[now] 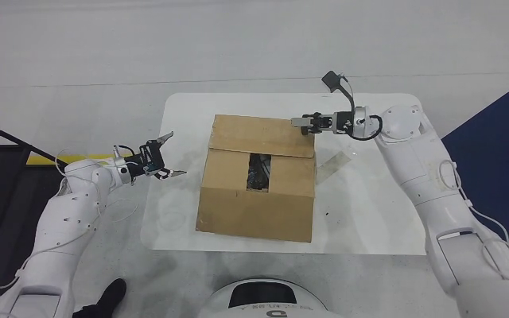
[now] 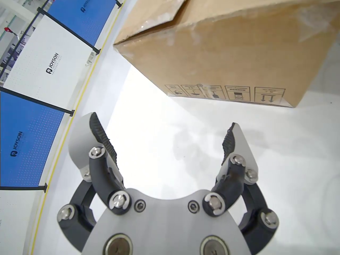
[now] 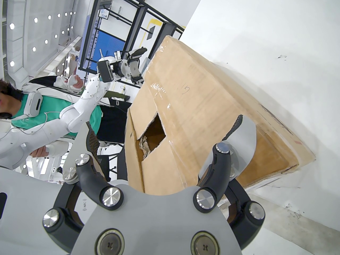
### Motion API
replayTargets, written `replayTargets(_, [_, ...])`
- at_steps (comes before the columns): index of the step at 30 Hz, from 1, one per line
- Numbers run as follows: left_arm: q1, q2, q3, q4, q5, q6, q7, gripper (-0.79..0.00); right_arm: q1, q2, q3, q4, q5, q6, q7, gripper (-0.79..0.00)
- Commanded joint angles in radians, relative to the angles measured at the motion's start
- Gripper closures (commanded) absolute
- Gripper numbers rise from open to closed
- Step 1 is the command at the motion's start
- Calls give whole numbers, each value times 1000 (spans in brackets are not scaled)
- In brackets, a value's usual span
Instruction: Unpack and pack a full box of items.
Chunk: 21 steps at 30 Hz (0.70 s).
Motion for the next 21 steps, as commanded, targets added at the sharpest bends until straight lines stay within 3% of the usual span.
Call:
replayTargets(1, [0,0,0,0,0,0,0,-785,0,0,0,0,0,0,0,-785])
replayTargets(4, [27,2,1,-31,8,50,-35,-785,0,0,0,0,0,0,0,-785])
replayTargets(11, [48,43,9,-81,120,-11,201,-785,0,0,0,0,0,0,0,-785])
replayTargets(16, [55,86,99,-129,188,80,301,-785,0,0,0,0,0,0,0,-785])
replayTargets(21, [43,137,218,-172,106,147,368,-785,0,0,0,0,0,0,0,-785])
